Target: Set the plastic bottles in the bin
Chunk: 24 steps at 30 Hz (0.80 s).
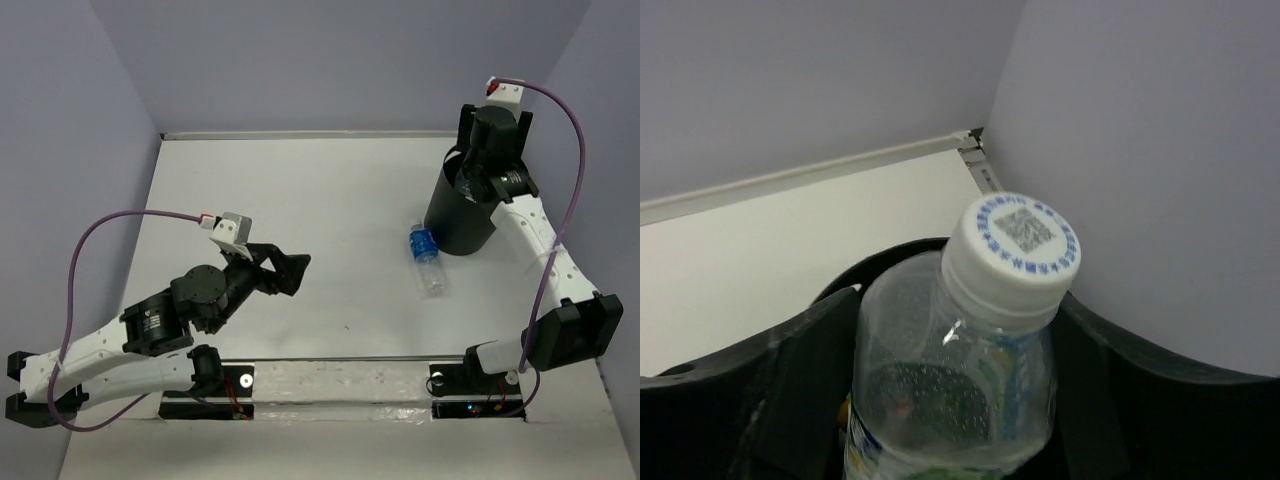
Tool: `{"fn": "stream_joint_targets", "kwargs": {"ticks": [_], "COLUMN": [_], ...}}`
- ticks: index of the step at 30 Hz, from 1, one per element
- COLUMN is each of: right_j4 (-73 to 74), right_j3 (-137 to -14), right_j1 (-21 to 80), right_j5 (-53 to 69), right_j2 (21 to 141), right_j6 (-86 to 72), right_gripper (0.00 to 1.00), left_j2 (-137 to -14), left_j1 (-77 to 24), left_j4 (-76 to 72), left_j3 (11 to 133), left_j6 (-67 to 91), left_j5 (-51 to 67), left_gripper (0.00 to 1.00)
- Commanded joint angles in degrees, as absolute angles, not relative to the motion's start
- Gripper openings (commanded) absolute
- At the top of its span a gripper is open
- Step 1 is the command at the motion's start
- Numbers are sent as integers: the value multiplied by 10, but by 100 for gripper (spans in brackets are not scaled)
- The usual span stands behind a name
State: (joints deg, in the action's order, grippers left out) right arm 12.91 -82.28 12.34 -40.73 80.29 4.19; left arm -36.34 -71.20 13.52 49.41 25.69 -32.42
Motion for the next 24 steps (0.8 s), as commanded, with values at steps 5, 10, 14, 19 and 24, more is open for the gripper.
{"fn": "stream_joint_targets", "kwargs": {"ticks": [5,10,14,19,24], "right_j4": [167,227,250,286,315], "right_j3": [-851,-894,-902,-853,-793], "right_j1": [122,122,122,122,234], "right_j5": [-395,-357,-328,-212,-184], "right_j2": [780,774,755,706,666], "right_j6": [26,6,-23,-85,-93], "right_gripper": [94,98,96,78,67], "left_j2": [-336,-324,-332,-337,-337], "left_j1": [-715,-714,-715,-714,-714], "left_j4": [215,186,187,185,186], "left_j3": [540,507,502,497,497], "left_j6": [211,207,210,209,211], "left_j5": [-432,-438,-440,-443,-446], "left_gripper": [99,99,99,99,99]}}
